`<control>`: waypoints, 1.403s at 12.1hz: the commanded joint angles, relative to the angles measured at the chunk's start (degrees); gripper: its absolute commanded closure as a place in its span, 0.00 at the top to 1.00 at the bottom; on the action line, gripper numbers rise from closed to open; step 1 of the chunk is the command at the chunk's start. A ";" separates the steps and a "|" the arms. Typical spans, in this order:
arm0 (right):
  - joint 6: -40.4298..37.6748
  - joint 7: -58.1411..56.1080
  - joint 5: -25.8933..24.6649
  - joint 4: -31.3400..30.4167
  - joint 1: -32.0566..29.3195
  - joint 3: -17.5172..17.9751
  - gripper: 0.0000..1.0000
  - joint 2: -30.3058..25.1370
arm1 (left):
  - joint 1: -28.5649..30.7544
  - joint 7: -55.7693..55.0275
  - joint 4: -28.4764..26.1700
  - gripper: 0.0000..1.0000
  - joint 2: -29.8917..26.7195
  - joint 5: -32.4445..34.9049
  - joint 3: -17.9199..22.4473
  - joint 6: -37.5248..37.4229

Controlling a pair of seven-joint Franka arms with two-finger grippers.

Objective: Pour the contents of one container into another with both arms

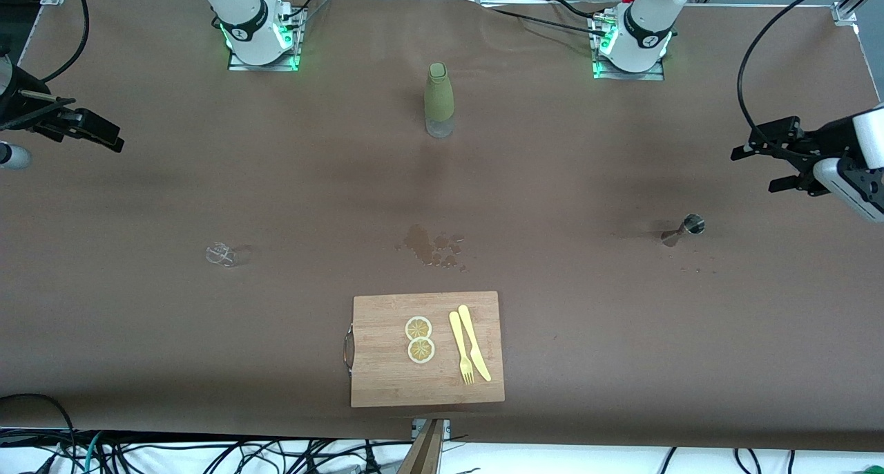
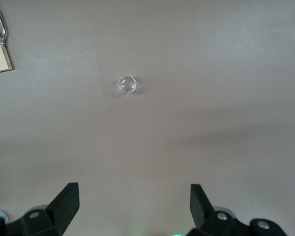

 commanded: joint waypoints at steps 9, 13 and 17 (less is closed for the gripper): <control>0.22 0.06 0.84 0.35 0.27 -0.14 1.00 0.04 | -9.49 -25.58 8.13 1.00 -1.72 16.07 -1.30 -13.01; 0.31 0.06 0.84 0.35 0.27 -0.22 1.00 0.04 | -19.18 -27.01 9.10 1.00 -1.72 16.17 11.54 -13.81; 0.31 -0.02 0.84 0.35 0.27 -0.22 1.00 0.04 | -17.26 -26.91 8.92 1.00 -2.86 16.78 9.90 -14.16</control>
